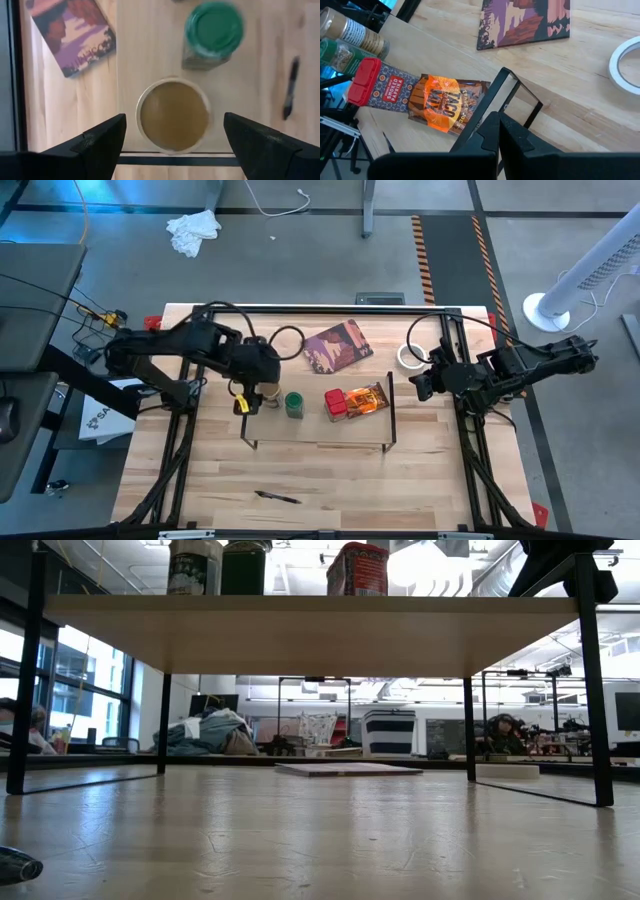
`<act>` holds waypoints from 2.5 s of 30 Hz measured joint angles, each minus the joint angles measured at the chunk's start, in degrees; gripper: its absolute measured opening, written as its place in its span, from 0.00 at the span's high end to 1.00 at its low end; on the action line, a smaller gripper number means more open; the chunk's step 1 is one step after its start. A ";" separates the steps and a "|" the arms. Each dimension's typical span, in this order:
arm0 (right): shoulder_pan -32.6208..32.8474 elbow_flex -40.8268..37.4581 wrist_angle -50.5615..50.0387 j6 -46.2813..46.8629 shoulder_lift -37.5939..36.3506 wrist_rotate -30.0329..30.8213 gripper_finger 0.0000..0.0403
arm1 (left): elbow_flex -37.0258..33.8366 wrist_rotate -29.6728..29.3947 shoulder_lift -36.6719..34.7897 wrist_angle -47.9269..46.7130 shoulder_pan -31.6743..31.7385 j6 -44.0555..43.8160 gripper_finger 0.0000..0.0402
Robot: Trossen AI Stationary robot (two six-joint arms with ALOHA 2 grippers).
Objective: Shelf spices
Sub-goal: Remove the brown seasoning bottle from the shelf
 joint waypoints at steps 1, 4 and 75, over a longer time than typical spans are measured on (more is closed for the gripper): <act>0.00 0.00 0.00 0.00 0.00 0.01 1.00 | -1.02 -0.08 0.00 0.11 0.00 0.21 0.17; 0.00 0.00 0.00 0.00 0.00 0.01 1.00 | -3.39 -0.28 0.00 0.06 0.00 1.60 0.17; 0.02 -0.02 23.09 -14.63 0.00 -9.53 1.00 | -33.44 -4.34 2.12 24.66 -46.29 -41.59 0.33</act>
